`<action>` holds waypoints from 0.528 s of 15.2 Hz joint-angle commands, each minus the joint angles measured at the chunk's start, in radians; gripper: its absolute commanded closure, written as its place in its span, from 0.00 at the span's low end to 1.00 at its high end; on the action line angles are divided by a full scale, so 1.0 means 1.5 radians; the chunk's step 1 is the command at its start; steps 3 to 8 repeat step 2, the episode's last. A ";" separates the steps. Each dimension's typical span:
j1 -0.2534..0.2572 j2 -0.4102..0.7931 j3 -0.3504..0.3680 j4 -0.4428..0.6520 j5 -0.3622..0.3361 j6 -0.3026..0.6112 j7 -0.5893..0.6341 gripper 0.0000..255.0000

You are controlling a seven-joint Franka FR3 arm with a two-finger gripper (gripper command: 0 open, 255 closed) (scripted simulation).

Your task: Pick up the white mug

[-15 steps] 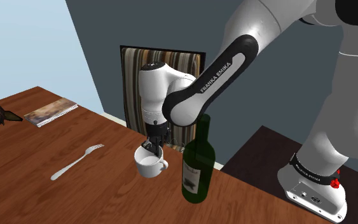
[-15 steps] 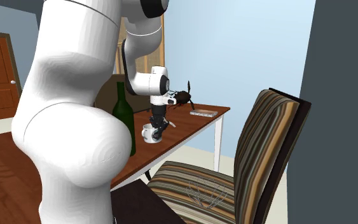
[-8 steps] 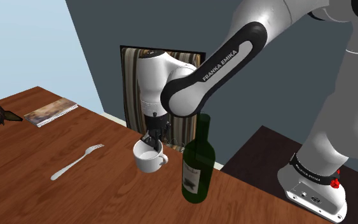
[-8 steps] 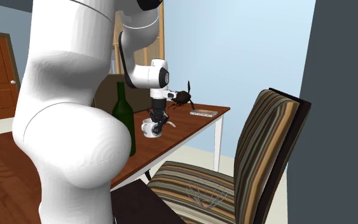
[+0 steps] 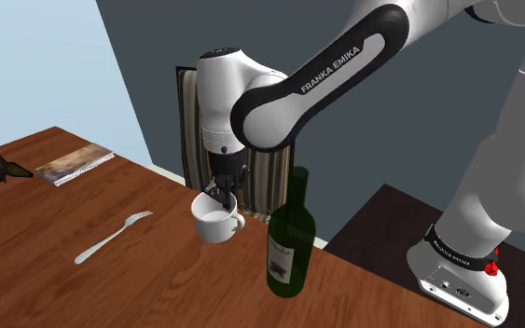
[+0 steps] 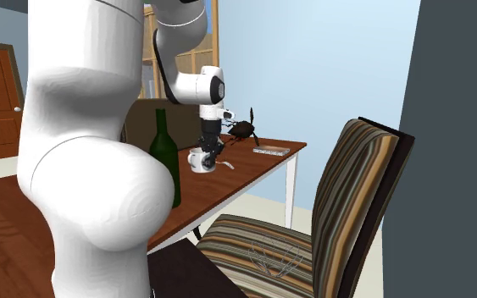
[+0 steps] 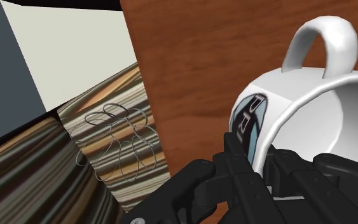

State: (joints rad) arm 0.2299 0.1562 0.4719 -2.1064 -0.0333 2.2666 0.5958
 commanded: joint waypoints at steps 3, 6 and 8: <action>-0.001 -0.008 0.001 0.001 0.005 -0.009 -0.003 1.00; -0.001 -0.008 0.001 0.001 0.005 -0.009 -0.003 1.00; -0.001 -0.008 0.001 0.001 0.005 -0.009 -0.003 1.00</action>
